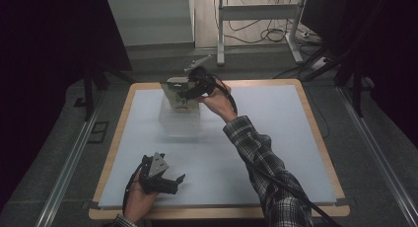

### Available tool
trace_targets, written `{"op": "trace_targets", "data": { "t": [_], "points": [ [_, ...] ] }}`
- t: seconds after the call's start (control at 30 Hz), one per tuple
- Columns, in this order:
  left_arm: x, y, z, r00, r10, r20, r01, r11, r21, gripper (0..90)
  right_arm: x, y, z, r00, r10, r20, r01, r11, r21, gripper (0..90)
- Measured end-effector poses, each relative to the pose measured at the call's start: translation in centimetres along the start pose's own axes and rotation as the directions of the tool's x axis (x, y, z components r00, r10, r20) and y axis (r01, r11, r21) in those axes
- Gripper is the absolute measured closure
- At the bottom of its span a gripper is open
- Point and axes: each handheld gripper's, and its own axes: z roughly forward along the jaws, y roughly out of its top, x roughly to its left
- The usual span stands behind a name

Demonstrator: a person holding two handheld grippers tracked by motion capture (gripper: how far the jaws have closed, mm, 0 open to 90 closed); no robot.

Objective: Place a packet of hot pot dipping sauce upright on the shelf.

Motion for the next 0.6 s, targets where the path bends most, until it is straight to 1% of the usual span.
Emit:
{"op": "trace_targets", "data": {
  "t": [0.07,0.17,0.2,0.27,0.47,0.6],
  "points": [
    [0.0,0.0,0.0,1.0000,0.000,0.001,0.000,1.0000,0.001,0.0,0.1,-0.2,-0.1,0.9999,0.015,-0.008,-0.015,1.000,0.001,26.1],
    [0.0,0.0,0.0,1.0000,0.001,0.000,-0.001,1.0000,0.001,0.0,0.0,-0.5,-0.3,0.9998,0.014,-0.014,-0.014,1.000,0.003,22.8],
    [0.0,0.0,0.0,1.0000,0.001,0.001,-0.001,1.0000,0.001,0.0,0.1,-0.6,-0.4,0.9996,0.023,-0.017,-0.022,1.000,0.004,21.7],
    [0.0,0.0,0.0,1.0000,0.000,0.000,0.000,1.0000,0.001,0.0,0.0,-0.8,-0.6,0.9995,0.024,-0.022,-0.024,1.000,0.002,19.1],
    [0.0,0.0,0.0,1.0000,0.001,0.000,-0.001,1.0000,0.003,0.0,-0.1,-1.4,-1.2,0.9988,0.022,-0.044,-0.022,1.000,0.001,12.3],
    [-0.1,0.0,0.1,1.0000,0.002,0.000,-0.002,1.0000,0.003,0.0,-0.2,-1.9,-1.7,0.9973,0.037,-0.063,-0.038,0.999,-0.002,9.6]
  ]
}}
